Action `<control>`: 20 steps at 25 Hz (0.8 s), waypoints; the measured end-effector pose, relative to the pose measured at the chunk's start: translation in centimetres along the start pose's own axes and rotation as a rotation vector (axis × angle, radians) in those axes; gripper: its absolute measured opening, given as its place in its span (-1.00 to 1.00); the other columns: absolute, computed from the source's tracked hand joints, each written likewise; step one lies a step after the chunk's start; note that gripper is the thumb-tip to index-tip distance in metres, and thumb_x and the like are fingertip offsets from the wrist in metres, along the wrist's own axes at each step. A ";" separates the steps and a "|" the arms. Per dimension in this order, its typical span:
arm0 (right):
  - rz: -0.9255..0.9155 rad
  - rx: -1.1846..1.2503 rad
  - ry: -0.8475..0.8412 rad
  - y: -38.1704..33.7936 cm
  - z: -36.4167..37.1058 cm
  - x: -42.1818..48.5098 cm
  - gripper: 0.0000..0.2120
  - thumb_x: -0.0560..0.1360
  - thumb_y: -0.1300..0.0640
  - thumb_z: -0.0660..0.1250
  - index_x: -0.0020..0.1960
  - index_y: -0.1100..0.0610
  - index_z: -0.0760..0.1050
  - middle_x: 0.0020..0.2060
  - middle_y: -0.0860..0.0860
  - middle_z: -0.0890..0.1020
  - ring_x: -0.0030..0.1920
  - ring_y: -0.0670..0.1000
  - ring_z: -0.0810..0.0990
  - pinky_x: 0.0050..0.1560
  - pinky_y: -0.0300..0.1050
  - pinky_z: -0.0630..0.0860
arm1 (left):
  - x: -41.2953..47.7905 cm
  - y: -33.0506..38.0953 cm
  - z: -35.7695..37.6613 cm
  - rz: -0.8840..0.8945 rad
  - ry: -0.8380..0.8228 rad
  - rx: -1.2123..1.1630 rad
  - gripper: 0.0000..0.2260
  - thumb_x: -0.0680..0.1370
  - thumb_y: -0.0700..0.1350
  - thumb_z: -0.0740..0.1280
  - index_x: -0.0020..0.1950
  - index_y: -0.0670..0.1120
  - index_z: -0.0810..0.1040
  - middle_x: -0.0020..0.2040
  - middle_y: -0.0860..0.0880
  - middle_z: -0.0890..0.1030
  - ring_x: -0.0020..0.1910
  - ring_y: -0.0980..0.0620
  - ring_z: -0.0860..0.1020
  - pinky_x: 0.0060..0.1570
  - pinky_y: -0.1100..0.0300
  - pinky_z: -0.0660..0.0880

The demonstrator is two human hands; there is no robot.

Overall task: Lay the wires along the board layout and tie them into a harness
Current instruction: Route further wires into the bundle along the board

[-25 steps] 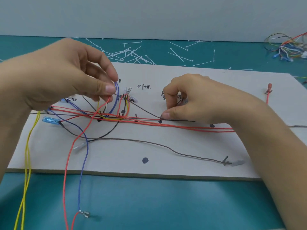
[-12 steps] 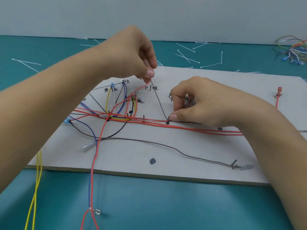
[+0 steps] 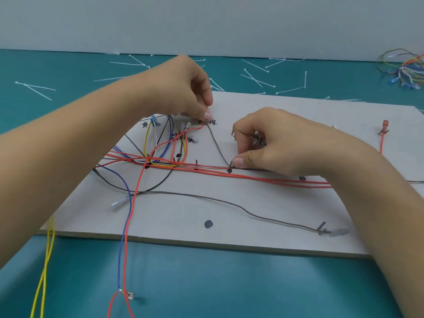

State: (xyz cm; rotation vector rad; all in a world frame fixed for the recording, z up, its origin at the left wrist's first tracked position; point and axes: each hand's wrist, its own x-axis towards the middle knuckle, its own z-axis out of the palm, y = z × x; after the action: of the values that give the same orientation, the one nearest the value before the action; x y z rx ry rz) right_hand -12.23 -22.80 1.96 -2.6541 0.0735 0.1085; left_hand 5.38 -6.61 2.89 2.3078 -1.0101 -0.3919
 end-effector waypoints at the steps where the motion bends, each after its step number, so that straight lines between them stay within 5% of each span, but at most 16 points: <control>1: 0.001 0.005 0.001 0.0 0.0 0.0 -0.76 0.45 -0.08 0.54 -0.23 -0.01 0.54 -0.36 -0.18 0.58 -0.40 -0.19 0.51 -0.59 -0.39 0.30 | -0.1 0.0 0.0 0.018 0.023 0.066 -0.81 0.40 -0.08 0.65 -0.12 -0.03 0.68 -0.22 0.02 0.74 -0.39 0.21 0.63 -0.34 0.31 0.51; 5: 0.004 0.003 0.001 -0.2 0.0 0.0 -0.77 0.46 -0.07 0.53 -0.24 -0.02 0.54 -0.37 -0.16 0.60 -0.41 -0.17 0.51 -0.49 -0.29 0.35 | -1.4 0.8 -0.3 0.058 0.036 0.183 -0.87 0.46 -0.22 0.56 -0.13 0.02 0.73 -0.25 0.10 0.74 -0.29 0.27 0.67 -0.13 0.22 0.62; 8: 0.009 0.004 0.001 -0.3 -0.1 0.0 -0.78 0.45 -0.08 0.53 -0.23 -0.03 0.54 -0.37 -0.17 0.60 -0.42 -0.18 0.50 -0.51 -0.31 0.34 | -2.9 1.5 -1.3 0.049 0.008 0.239 -0.75 0.54 -0.28 0.45 -0.04 0.09 0.74 -0.18 0.22 0.72 -0.23 0.39 0.64 -0.24 0.36 0.49; 12: 0.015 0.000 0.000 -0.4 0.0 -0.1 -0.79 0.45 -0.07 0.53 -0.22 -0.03 0.54 -0.35 -0.19 0.61 -0.40 -0.19 0.51 -0.49 -0.29 0.35 | -5.8 1.4 -2.6 0.029 0.066 0.245 -0.82 0.55 -0.13 0.48 -0.01 0.18 0.70 -0.25 0.42 0.63 -0.34 0.38 0.59 -0.42 0.35 0.41; 14: 0.023 -0.014 0.005 -0.5 0.0 -0.1 -0.79 0.45 -0.08 0.53 -0.21 -0.04 0.54 -0.36 -0.19 0.61 -0.41 -0.19 0.50 -0.42 -0.20 0.36 | -7.2 1.5 -3.2 0.018 0.103 0.254 -0.87 0.55 -0.08 0.47 -0.06 0.18 0.70 -0.27 0.49 0.59 -0.33 0.42 0.58 -0.35 0.30 0.38; 16: 0.026 -0.005 0.000 -0.6 0.0 -0.1 -0.79 0.45 -0.08 0.53 -0.20 -0.03 0.54 -0.38 -0.20 0.60 -0.43 -0.19 0.50 -0.46 -0.23 0.36 | -8.6 1.8 -3.4 -0.028 0.105 0.241 -0.97 0.51 0.06 0.47 -0.11 0.17 0.71 -0.30 0.41 0.63 -0.37 0.39 0.57 -0.31 0.27 0.38; 18: 0.032 0.012 -0.016 -0.7 0.0 -0.2 -0.81 0.46 -0.08 0.53 -0.18 -0.04 0.54 -0.36 -0.19 0.61 -0.41 -0.19 0.52 -0.50 -0.31 0.36 | -9.7 1.7 -3.2 -0.083 0.067 0.261 -0.83 0.41 0.22 0.47 -0.16 0.16 0.71 -0.32 0.31 0.66 -0.37 0.32 0.59 -0.30 0.23 0.43; 20: 0.044 0.006 -0.014 -0.9 0.1 -0.3 -0.86 0.45 -0.05 0.50 -0.11 -0.13 0.53 -0.24 -0.18 0.62 -0.23 -0.16 0.57 -0.30 -0.23 0.47 | -10.1 1.6 -2.3 -0.132 0.041 0.287 -0.79 0.37 0.24 0.50 -0.19 0.13 0.70 -0.32 0.26 0.67 -0.37 0.21 0.61 -0.27 0.20 0.48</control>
State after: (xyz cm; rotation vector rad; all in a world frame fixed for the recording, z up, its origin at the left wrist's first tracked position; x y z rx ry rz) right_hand -12.50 -21.93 2.33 -2.6457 0.1274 0.1411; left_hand -1.21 0.97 6.04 2.6380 -0.9476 -0.2638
